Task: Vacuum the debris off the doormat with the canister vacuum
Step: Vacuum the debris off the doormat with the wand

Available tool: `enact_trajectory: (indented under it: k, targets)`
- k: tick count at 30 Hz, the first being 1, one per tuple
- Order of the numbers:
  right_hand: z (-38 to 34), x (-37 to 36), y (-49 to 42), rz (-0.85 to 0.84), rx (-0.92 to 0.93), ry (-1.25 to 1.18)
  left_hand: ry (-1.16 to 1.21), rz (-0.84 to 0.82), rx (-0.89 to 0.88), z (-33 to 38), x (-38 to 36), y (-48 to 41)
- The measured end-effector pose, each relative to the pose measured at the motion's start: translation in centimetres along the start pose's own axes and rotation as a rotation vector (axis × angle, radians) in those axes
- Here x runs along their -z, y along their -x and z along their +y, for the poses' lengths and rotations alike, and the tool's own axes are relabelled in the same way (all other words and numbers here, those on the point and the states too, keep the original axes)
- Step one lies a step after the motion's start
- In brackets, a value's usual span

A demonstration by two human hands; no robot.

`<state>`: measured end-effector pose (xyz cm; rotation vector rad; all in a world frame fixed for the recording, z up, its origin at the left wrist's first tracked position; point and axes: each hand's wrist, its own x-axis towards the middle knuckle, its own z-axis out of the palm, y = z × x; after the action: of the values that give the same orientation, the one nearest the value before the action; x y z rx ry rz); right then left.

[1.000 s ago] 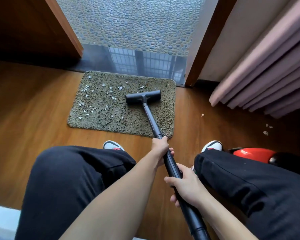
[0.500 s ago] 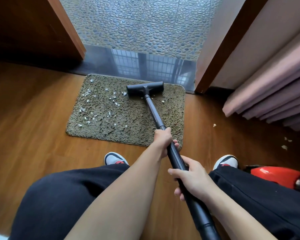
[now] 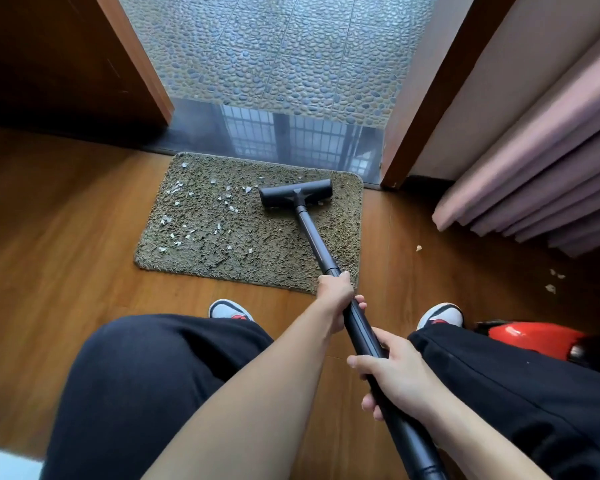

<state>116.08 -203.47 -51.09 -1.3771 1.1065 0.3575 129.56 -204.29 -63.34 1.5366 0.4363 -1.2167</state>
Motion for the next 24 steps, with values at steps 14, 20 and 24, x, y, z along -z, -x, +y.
enact_trajectory:
  k: [14, 20, 24]
  targets:
    - [6.9, 1.4, 6.4, 0.006, -0.048, 0.069, -0.066, 0.025, 0.049, -7.9, -2.0, 5.1]
    - [7.4, 1.4, 6.2, 0.002, -0.063, 0.085, -0.067, 0.032, 0.067, -8.3, -2.1, 5.1]
    - [6.6, 1.3, 5.1, 0.004, -0.052, 0.094, -0.055, 0.024, 0.050, -7.4, -2.0, 4.3]
